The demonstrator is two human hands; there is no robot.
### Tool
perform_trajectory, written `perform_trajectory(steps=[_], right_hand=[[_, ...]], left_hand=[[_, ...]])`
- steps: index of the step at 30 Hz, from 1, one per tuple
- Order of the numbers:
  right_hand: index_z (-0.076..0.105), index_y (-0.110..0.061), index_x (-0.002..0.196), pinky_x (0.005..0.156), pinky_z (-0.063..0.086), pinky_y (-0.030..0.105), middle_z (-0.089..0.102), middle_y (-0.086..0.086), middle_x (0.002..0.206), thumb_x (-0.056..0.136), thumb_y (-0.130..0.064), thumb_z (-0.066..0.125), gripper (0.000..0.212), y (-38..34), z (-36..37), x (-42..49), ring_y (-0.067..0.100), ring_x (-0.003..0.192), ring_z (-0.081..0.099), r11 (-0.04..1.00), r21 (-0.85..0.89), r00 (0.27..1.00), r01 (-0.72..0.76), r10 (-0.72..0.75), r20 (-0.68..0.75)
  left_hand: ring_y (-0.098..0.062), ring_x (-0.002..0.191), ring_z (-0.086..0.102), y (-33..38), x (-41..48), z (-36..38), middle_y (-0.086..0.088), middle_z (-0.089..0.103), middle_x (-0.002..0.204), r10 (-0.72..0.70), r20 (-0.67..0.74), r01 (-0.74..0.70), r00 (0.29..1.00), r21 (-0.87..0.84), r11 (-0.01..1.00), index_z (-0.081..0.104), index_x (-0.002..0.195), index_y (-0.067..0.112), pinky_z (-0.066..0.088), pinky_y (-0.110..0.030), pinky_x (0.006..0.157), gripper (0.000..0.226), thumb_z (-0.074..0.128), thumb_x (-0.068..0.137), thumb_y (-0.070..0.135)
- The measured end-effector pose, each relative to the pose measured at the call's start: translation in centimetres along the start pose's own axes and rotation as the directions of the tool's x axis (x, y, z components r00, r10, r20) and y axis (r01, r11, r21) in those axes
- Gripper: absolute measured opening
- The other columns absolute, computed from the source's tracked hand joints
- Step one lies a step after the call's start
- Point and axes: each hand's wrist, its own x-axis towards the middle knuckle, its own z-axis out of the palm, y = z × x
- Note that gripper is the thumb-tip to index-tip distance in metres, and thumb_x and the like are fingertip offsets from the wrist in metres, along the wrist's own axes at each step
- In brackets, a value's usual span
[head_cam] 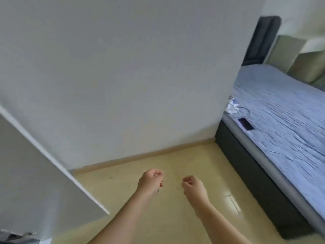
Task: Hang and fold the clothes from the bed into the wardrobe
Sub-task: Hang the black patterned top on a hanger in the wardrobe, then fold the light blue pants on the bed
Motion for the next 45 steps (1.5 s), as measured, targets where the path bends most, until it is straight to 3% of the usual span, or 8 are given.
perform_trajectory(steps=[7,15,21,28,31,34,41,45], right_hand=[[0.056,-0.019,0.093,0.066,0.042,0.025,0.059,0.002,0.091,0.088,-0.011,0.045,0.014,9.6,-15.4,1.3,0.022,0.088,0.059,0.961,0.183,0.926,-0.207,0.253,-0.281],[0.056,-0.019,0.089,0.067,0.041,0.027,0.060,0.002,0.090,0.087,-0.011,0.048,0.012,18.4,-29.9,3.6,0.023,0.086,0.057,0.848,0.438,0.744,-0.300,0.495,-0.449],[0.056,-0.022,0.082,0.069,0.041,0.027,0.060,0.000,0.085,0.085,-0.011,0.050,0.013,21.6,-41.7,7.9,0.021,0.079,0.053,0.798,0.510,0.692,-0.321,0.565,-0.449],[0.054,-0.017,0.083,0.059,0.038,0.022,0.055,-0.002,0.076,0.088,-0.007,0.051,0.012,25.0,-52.9,7.4,0.016,0.071,0.051,0.727,0.639,0.565,-0.251,0.646,-0.514],[0.054,-0.018,0.083,0.067,0.039,0.023,0.057,-0.001,0.080,0.088,-0.008,0.051,0.012,26.8,-56.0,6.6,0.019,0.078,0.053,0.693,0.684,0.535,-0.227,0.676,-0.506],[0.055,-0.016,0.085,0.070,0.040,0.026,0.059,0.002,0.084,0.087,-0.009,0.052,0.008,29.2,-60.5,5.8,0.022,0.082,0.055,0.671,0.712,0.520,-0.204,0.691,-0.502],[0.058,-0.014,0.091,0.069,0.039,0.028,0.058,0.005,0.086,0.088,-0.009,0.050,0.009,35.8,-73.9,0.7,0.023,0.080,0.054,0.714,0.677,0.520,-0.178,0.652,-0.551],[0.057,-0.016,0.087,0.072,0.040,0.030,0.058,0.003,0.085,0.089,-0.009,0.049,0.011,39.1,-80.4,-2.3,0.023,0.082,0.054,0.716,0.680,0.514,-0.154,0.646,-0.564]], left_hand=[[-0.013,0.055,0.053,2.7,-0.9,19.1,0.001,0.058,0.068,-0.012,0.403,-0.091,0.915,0.234,0.968,0.058,0.073,0.021,0.034,-0.020,0.048,0.024,0.049,0.087,0.003],[-0.013,0.060,0.053,6.3,-1.9,38.3,-0.001,0.057,0.073,-0.103,0.660,-0.222,0.745,0.390,0.894,0.057,0.080,0.016,0.036,-0.019,0.048,0.021,0.045,0.089,0.002],[-0.011,0.060,0.055,11.0,-1.3,53.3,0.000,0.058,0.075,-0.139,0.733,-0.300,0.665,0.433,0.850,0.057,0.084,0.014,0.035,-0.011,0.039,0.019,0.045,0.088,0.000],[-0.015,0.074,0.061,14.5,-5.3,66.6,0.000,0.063,0.080,-0.183,0.815,-0.403,0.550,0.450,0.797,0.060,0.085,0.022,0.044,-0.022,0.060,0.016,0.048,0.089,0.011],[-0.017,0.072,0.057,15.1,-7.6,71.1,-0.004,0.060,0.076,-0.196,0.833,-0.415,0.517,0.444,0.794,0.057,0.083,0.020,0.044,-0.023,0.061,0.017,0.047,0.091,0.009],[-0.011,0.067,0.056,15.0,-10.3,75.7,-0.001,0.059,0.077,-0.204,0.845,-0.415,0.494,0.436,0.799,0.057,0.086,0.018,0.044,-0.017,0.053,0.016,0.045,0.094,0.011],[-0.016,0.066,0.056,13.7,-19.2,87.2,-0.003,0.059,0.074,-0.172,0.845,-0.456,0.506,0.432,0.778,0.057,0.083,0.019,0.039,-0.022,0.053,0.017,0.047,0.090,0.007],[-0.011,0.061,0.055,13.3,-25.0,92.8,0.000,0.059,0.072,-0.194,0.864,-0.438,0.464,0.414,0.798,0.056,0.081,0.020,0.037,-0.021,0.051,0.017,0.047,0.090,0.008]])
